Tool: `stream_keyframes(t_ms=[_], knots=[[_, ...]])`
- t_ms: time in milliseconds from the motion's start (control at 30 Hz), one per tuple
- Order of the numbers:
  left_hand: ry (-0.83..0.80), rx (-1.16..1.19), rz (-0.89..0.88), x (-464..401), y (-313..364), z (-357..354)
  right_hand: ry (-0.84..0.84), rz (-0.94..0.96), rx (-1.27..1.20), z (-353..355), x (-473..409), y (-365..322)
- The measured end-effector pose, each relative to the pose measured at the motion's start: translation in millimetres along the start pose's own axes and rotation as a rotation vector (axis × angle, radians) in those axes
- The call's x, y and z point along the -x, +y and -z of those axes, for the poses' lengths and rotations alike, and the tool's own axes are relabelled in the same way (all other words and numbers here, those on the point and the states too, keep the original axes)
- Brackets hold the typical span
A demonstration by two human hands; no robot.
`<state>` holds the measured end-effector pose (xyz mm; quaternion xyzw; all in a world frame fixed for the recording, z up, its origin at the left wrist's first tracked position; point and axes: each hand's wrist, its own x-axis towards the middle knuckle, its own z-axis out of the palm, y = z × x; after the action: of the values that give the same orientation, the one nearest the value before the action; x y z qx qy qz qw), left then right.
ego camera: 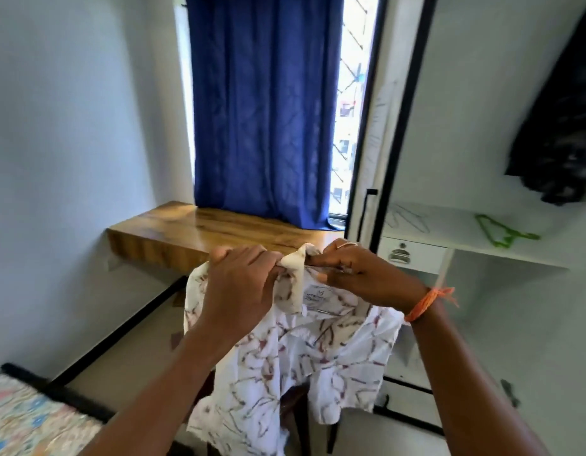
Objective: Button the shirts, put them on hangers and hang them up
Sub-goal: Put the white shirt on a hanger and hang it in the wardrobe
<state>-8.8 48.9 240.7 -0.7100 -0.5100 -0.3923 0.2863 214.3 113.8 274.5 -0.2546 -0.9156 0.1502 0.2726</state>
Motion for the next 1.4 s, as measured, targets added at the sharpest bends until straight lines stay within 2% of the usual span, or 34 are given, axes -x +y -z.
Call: stream_keyframes(t_ms=[100, 167, 367, 467, 600, 767, 867, 933, 1000, 1100, 1167, 1300, 1400], knots=[[0.120, -0.008, -0.085, -28, 53, -18, 0.204, 0.004, -0.035, 35, 39, 24], [0.140, 0.007, -0.133, -52, 81, -34, 0.274, -0.034, -0.030, 60, 57, 44], [-0.071, 0.149, -0.178, -99, 139, -104, 0.324, -0.189, -0.040, 120, 99, 98], [-0.123, 0.284, -0.154, -113, 163, -133, 0.368, -0.242, -0.072, 148, 115, 118], [-0.170, 0.368, -0.103, -130, 192, -162, 0.486, -0.261, 0.145, 167, 129, 146], [-0.215, 0.465, -0.075, -161, 226, -212, 0.844, -0.408, 0.739, 177, 156, 182], [-0.185, 0.519, -0.046, -174, 236, -236, 1.170, -0.401, 0.537, 181, 161, 191], [-0.143, 0.559, -0.033, -184, 237, -252, 1.326, -0.384, 0.578, 196, 168, 209], [-0.083, 0.587, -0.028, -198, 237, -276, 1.262, -0.440, 0.737, 215, 177, 237], [-0.011, 0.594, 0.004, -224, 238, -314, 0.972, -0.528, 0.802, 238, 190, 283], [0.014, 0.588, 0.008, -245, 243, -343, 0.843, -0.492, 0.851, 253, 197, 316], [-0.009, 0.591, -0.031, -293, 254, -386, 0.842, -0.400, 1.053, 295, 200, 370], [0.004, 0.516, -0.065, -331, 260, -402, 0.847, -0.282, 1.112, 333, 196, 401]])
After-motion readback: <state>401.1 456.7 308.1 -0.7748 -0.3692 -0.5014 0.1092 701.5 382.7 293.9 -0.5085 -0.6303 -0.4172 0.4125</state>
